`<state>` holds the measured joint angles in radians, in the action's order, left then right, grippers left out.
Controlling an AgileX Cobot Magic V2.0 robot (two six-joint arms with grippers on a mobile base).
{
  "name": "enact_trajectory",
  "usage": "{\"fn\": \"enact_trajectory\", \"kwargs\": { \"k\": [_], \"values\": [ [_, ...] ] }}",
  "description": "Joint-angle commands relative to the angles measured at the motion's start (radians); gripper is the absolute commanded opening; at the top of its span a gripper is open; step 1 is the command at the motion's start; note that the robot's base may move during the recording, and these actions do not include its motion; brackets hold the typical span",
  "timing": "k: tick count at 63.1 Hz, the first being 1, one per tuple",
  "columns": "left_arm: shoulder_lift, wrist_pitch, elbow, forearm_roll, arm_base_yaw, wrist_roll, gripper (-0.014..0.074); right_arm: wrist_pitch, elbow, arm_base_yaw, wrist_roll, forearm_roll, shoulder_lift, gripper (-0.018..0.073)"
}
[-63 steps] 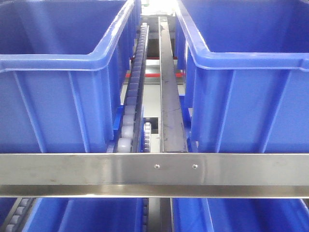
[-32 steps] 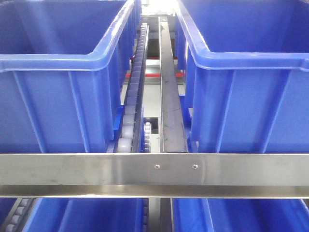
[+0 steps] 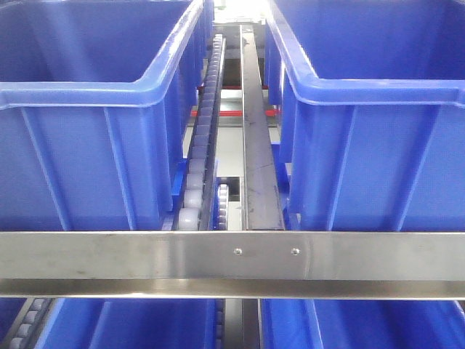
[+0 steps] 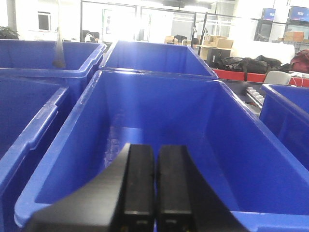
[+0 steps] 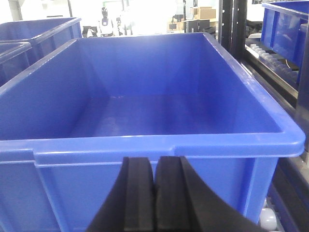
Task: Pick and sort blue part to right shelf
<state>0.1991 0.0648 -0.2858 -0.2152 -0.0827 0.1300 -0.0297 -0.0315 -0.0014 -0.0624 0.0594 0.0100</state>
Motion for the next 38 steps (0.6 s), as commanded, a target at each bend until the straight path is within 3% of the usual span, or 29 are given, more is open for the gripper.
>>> {"fn": "enact_trajectory", "kwargs": {
  "k": [1, 38],
  "values": [
    [0.009, -0.078, -0.025, -0.010, 0.002, -0.006, 0.0125, -0.081, 0.022, -0.005, -0.003, -0.011, 0.022, 0.0057],
    [0.009, -0.078, -0.025, -0.010, 0.002, -0.006, 0.0125, -0.081, 0.022, -0.005, -0.003, -0.011, 0.022, 0.0057]
  ]
}}
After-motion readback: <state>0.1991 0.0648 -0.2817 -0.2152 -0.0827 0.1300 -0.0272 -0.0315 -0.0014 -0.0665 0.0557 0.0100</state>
